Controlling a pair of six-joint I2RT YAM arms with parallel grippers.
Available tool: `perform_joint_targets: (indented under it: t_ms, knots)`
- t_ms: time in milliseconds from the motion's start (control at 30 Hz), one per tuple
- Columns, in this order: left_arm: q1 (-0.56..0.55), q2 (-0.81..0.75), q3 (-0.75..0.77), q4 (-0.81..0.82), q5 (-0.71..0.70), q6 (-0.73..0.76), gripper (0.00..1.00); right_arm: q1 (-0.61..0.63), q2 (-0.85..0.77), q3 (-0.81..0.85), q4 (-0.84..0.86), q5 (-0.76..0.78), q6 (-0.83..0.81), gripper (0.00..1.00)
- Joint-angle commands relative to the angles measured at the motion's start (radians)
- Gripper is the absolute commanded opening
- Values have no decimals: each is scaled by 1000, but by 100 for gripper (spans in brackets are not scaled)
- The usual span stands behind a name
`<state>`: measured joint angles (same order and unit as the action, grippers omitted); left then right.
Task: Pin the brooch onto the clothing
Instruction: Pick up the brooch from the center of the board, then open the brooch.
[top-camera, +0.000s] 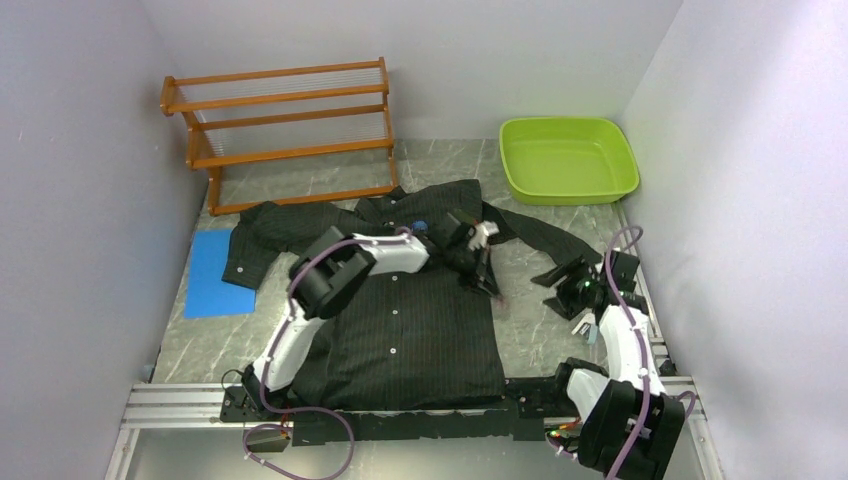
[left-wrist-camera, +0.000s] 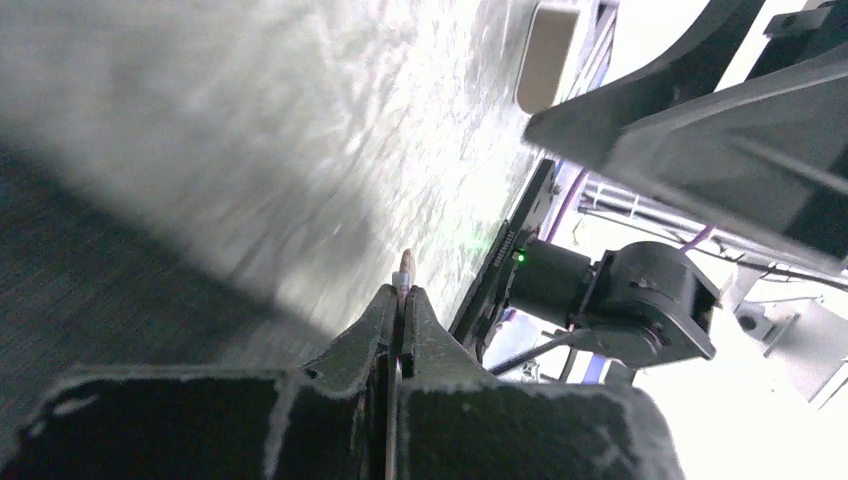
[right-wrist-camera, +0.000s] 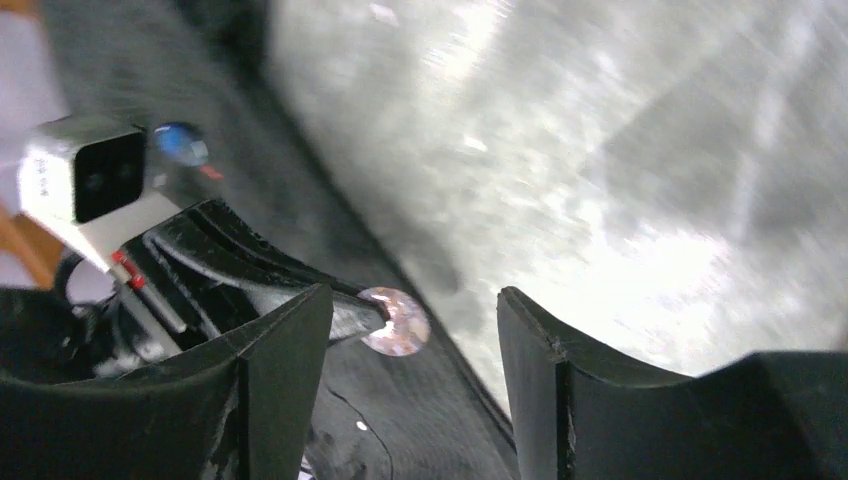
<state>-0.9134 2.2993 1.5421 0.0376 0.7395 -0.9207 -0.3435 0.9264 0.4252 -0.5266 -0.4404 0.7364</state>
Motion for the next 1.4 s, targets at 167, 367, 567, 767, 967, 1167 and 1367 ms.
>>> perform_joint_targets:
  t_ms: [167, 367, 567, 767, 967, 1167, 1367]
  knots:
    - [328, -427, -302, 24, -41, 114, 3, 144, 37, 169, 313, -283, -58, 86]
    - [538, -661, -442, -18, -11, 208, 3, 433, 158, 167, 600, -324, 79, 97]
    - [603, -905, -466, -155, -78, 458, 3, 642, 305, 235, 900, -412, 182, 100]
    - [605, -1067, -518, -56, 12, 532, 3, 779, 387, 374, 972, -418, 131, 93]
    - [605, -1096, -548, 79, 110, 380, 3, 832, 497, 457, 1236, -448, 252, 64]
    - [605, -1102, -559, 114, 146, 324, 3, 890, 632, 566, 1353, -484, 310, 44]
    - [605, -1114, -576, 134, 151, 296, 3, 900, 695, 587, 1511, -498, 400, 24]
